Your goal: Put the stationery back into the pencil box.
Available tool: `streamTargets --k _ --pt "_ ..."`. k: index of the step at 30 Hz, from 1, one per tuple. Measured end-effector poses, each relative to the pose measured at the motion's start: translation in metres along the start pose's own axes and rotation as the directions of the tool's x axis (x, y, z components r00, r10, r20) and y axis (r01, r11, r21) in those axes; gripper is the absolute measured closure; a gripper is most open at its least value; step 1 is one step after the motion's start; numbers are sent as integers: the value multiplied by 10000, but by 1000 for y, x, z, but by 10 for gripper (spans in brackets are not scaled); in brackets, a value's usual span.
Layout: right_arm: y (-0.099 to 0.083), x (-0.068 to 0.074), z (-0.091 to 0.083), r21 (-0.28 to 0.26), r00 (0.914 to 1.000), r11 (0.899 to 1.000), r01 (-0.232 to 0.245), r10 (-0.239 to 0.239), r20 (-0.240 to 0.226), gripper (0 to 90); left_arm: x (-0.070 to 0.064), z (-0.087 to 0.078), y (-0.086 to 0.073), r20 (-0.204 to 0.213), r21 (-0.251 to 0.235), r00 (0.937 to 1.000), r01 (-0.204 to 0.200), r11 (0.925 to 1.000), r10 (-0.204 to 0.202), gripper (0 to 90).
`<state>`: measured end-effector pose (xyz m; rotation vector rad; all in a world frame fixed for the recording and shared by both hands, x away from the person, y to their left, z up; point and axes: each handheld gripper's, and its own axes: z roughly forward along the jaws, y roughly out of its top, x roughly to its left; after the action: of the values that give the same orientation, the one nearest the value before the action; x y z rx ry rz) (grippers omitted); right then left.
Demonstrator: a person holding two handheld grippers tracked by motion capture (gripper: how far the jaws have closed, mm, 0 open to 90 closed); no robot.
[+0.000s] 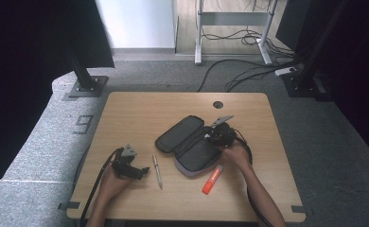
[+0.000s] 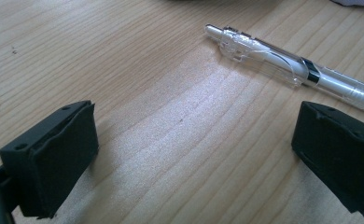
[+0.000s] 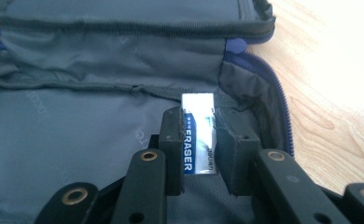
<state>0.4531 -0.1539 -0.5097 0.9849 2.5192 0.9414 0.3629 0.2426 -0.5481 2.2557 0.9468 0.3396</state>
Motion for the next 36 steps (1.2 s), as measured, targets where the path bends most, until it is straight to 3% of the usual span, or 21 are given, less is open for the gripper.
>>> streamTargets --k 10,16,23,31,36 --pt "-2 1 7 167 10000 9999 13 -12 -26 709 0 0 0 1 0 10000 1 10000 -1 2" --pt "-1 2 5 109 10000 9999 91 -91 -15 642 0 0 0 1 0 10000 3 10000 -3 2" --pt "1 4 -5 6 9999 9999 143 -143 71 501 0 0 0 -8 2 10000 2 10000 -2 2" --pt "-2 4 -18 -174 9998 9998 99 -102 -146 291 0 0 0 -5 18 10000 -20 10000 20 2" --pt "-6 6 -24 -154 9995 9998 128 -132 -296 212 0 0 0 -6 22 10000 -27 10000 27 2"
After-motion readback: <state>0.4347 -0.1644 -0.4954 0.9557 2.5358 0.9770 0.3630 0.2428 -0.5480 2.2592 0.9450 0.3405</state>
